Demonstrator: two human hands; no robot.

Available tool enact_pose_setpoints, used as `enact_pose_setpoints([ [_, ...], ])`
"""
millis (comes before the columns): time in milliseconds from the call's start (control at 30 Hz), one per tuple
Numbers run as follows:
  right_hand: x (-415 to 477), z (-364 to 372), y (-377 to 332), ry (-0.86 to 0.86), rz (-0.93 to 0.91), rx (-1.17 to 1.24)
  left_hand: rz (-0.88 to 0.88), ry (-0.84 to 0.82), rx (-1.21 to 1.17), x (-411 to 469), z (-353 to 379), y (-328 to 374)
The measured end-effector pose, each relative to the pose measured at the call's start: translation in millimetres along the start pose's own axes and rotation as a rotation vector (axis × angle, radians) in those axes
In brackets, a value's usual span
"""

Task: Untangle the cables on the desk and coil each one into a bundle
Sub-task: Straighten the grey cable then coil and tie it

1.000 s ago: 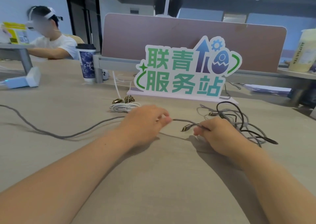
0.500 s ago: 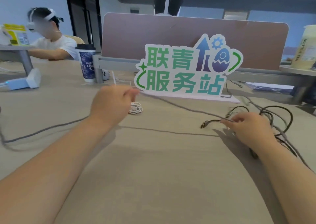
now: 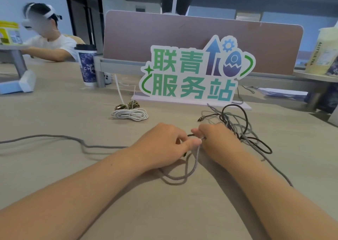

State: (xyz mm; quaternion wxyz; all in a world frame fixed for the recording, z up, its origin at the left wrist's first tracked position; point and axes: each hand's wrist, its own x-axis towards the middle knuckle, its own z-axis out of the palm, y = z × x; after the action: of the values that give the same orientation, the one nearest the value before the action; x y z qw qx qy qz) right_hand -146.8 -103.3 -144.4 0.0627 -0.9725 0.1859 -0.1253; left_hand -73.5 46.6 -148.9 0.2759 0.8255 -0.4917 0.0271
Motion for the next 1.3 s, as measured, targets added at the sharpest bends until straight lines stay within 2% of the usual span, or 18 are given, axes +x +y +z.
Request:
enact_pose_setpoints([
  [100, -1.0, 2.6, 1.5, 0.042, 0.002, -0.071, -0.003, -0.048, -0.079, -1.7, -1.3, 2.1],
  [267, 6.5, 17.6, -2.6, 0.258, -0.014, -0.272, -0.003, -0.044, -0.075, -2.2, 8.4, 6.4],
  [333, 10.8, 20.0, -0.9, 0.271, -0.008, -0.261, -0.013, -0.006, -0.049, 1.4, 9.5, 4.1],
  [433, 12.2, 18.9, 3.1, 0.27, -0.013, -0.185, -0.105, 0.054, -0.146, 5.9, 6.3, -3.4],
  [567, 17.7, 10.3, 14.1, 0.282, -0.007, -0.152, -0.169, 0.221, -0.08, 7.3, -6.1, -7.2],
  [667, 24.0, 1.8, 36.0, 0.361, 0.057, -0.106, -0.096, 0.438, 0.026, 5.9, -24.2, -16.1],
  [767, 26.2, -3.1, 59.6, 0.454, 0.138, -0.099, -0.075, 0.522, 0.152, 7.4, -37.0, -34.9],
  [900, 17.4, -9.1, 80.6, 0.518, 0.273, -0.023, -0.259, 0.628, 0.224, 6.8, -55.1, -65.3],
  [967, 14.0, -10.5, 85.4, 0.474, 0.324, -0.019, -0.393, 0.586, 0.301, 3.9, -61.0, -82.4],
  [1067, 18.1, -9.5, 77.6, 0.371, 0.285, -0.15, -0.509, 0.38, 0.361, 5.7, -49.7, -87.0],
  [1167, 21.8, -11.6, 63.1, 0.35, 0.176, -0.216, -0.39, 0.355, 0.364, 11.0, -34.9, -62.9],
  [1300, 12.1, -18.2, 30.4, 0.191, -0.069, -0.197, -0.014, 0.384, 0.402, 4.7, -17.0, -15.3],
])
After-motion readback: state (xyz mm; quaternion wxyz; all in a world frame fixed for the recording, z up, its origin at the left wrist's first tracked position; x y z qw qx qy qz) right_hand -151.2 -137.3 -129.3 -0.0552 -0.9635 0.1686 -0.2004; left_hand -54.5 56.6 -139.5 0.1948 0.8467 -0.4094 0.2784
